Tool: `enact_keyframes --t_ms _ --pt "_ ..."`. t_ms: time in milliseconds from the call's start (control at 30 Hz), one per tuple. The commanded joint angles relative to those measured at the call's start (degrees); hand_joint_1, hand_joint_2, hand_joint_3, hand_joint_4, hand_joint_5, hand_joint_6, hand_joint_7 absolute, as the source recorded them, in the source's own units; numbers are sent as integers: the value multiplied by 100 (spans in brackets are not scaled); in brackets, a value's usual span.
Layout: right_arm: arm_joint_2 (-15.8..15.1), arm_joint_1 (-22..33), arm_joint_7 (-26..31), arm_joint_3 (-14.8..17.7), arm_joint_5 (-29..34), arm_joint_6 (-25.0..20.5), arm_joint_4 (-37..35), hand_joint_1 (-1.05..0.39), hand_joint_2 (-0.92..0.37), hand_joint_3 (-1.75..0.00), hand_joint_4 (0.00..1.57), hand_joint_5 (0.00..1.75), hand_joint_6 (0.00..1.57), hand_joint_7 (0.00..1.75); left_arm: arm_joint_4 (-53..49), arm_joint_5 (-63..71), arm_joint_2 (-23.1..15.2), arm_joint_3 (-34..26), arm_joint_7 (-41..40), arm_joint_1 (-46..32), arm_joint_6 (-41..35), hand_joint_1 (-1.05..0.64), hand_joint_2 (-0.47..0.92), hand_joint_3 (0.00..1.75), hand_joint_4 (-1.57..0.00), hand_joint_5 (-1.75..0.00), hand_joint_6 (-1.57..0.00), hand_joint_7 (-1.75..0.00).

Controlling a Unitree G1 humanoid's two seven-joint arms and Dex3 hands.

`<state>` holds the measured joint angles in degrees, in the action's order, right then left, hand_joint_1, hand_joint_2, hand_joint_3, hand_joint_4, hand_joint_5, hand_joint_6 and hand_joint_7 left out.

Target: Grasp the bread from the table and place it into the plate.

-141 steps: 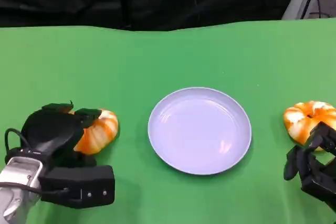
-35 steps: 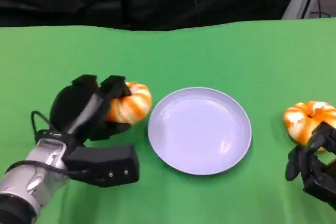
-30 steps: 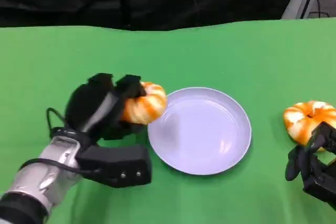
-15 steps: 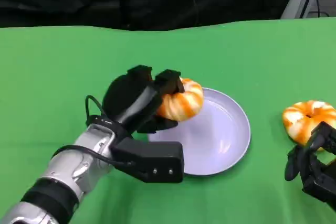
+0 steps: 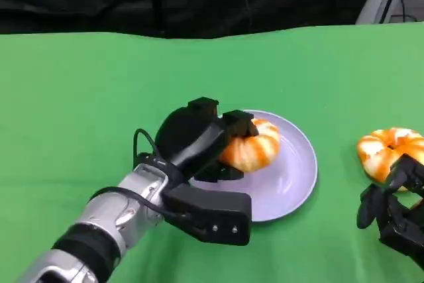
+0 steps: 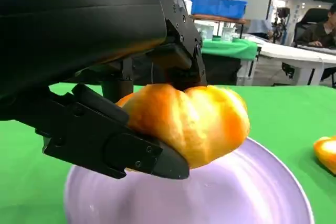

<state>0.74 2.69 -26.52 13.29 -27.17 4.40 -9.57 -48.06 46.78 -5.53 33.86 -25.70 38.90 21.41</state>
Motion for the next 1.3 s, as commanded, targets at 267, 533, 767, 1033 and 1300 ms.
enact_keyframes --t_ms 267,533,767,1033,1300 --pt "-16 31 46 37 -43 60 83 -4 -49 -135 92 175 78 165 -48 137 -107 97 -70 189 -116 -47 92 26 -62 -71 -92 -16" --pt "-46 2 -40 50 -61 128 -10 -6 -48 -135 92 175 77 166 181 51 -212 54 101 37 -185 -104 92 47 -15 0 -42 0" --pt "-28 22 7 41 -35 132 26 -6 -48 -136 93 175 77 166 293 83 -268 76 233 -1 -279 -105 92 54 0 0 -29 0" --pt "-24 20 11 47 -58 105 35 -5 -47 -137 92 175 77 166 362 46 -324 51 264 -40 -239 -105 92 58 0 0 -28 -1" --pt "-18 28 27 29 -53 82 60 -4 -47 -137 92 175 77 165 615 -716 -673 -411 469 -368 712 -99 92 53 -8 -4 -34 -2"
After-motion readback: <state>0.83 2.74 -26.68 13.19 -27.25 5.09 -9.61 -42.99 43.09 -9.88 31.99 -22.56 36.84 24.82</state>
